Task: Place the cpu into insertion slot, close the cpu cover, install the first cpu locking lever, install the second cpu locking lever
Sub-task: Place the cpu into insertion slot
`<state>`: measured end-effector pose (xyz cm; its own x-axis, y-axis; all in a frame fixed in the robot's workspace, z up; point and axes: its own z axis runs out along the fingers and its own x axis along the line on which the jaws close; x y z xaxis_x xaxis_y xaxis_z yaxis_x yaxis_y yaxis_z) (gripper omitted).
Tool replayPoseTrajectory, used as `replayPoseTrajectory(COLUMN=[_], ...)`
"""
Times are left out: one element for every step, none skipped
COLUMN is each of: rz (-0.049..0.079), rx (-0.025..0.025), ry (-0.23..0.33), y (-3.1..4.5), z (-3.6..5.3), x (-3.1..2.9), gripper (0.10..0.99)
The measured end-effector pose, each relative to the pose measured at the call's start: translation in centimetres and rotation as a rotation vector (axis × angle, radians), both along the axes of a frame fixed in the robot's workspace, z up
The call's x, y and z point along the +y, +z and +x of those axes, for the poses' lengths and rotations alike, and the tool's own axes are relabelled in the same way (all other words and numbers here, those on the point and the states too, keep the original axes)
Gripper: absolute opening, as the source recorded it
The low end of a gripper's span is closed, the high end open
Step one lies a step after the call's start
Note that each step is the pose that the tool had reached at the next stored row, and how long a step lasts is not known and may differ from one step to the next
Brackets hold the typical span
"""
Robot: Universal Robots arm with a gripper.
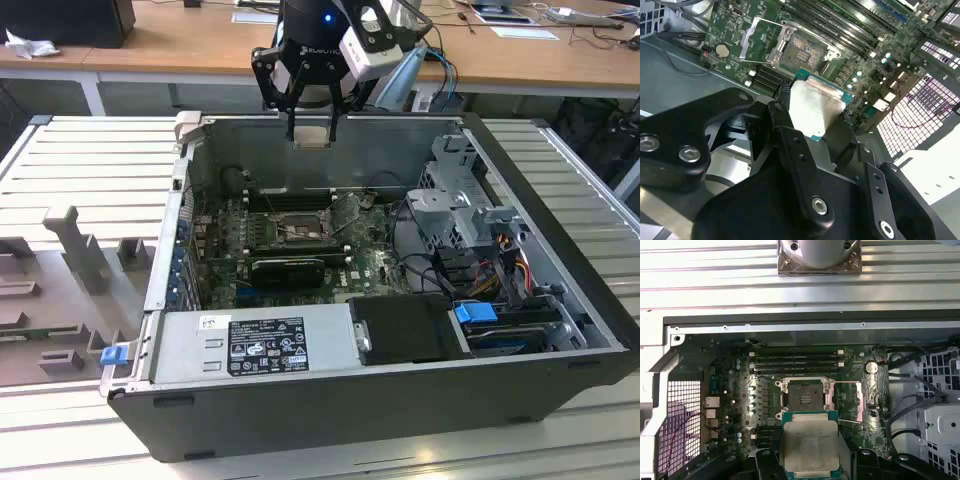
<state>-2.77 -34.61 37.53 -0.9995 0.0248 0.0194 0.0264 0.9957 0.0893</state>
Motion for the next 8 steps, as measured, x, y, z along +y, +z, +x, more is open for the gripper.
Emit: replayPoseTrajectory(rz=[0.0,0.0,0.0,0.0,0.0,0.0,0.0,0.0], rx=[0.0,0.0,0.0,0.0,-0.0001,0.0,0.0,0.0], ry=[-0.002,-0.012,-0.017,-0.023,-0.029,-0.036,-0.038,-0.04], y=[0.0,0.0,0.0,0.0,0.0,0.0,0.0,0.0], z=[0.0,-0.01,0.0,-0.01,-0.01,-0.01,-0.01,-0.01], x=[0.0,0.0,0.0,0.0,0.0,0.0,0.0,0.0], gripper=[0.529,0.529,0.529,0.529,0.529,0.529,0.529,0.529])
